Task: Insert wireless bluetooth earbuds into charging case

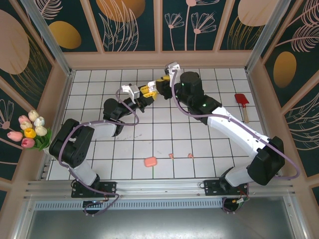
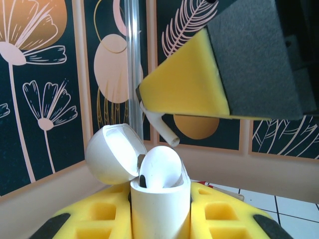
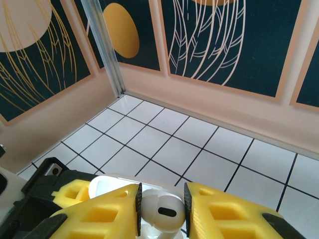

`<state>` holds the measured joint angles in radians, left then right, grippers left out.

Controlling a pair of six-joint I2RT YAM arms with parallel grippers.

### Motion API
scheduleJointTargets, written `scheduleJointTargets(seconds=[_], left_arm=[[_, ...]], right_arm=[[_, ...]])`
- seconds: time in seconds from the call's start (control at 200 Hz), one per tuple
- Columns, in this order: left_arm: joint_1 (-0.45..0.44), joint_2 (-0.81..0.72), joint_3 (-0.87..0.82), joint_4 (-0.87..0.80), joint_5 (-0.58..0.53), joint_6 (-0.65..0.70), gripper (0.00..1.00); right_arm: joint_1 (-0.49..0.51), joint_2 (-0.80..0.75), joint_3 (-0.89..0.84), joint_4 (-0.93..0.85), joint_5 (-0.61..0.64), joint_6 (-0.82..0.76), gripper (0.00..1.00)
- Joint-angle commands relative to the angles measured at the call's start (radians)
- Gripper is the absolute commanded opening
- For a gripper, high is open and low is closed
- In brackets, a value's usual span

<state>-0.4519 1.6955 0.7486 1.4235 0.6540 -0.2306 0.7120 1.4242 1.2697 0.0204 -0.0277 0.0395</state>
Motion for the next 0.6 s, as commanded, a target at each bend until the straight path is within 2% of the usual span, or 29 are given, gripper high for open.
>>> scheduleJointTargets(seconds=[0.0,0.591], left_arm=[[-0.005,0.006,0.026,0.02,0.003,-0.018,0.0],[-0.006,0.013,0.027,0.034,0.007,-0.029,0.0]], right_arm=[[-0.014,0.008,-0.016,0.053,0.008,0.022,0.29],[-0.028,0.017,-0.007,0.044,-0.009,0.036,0.28]])
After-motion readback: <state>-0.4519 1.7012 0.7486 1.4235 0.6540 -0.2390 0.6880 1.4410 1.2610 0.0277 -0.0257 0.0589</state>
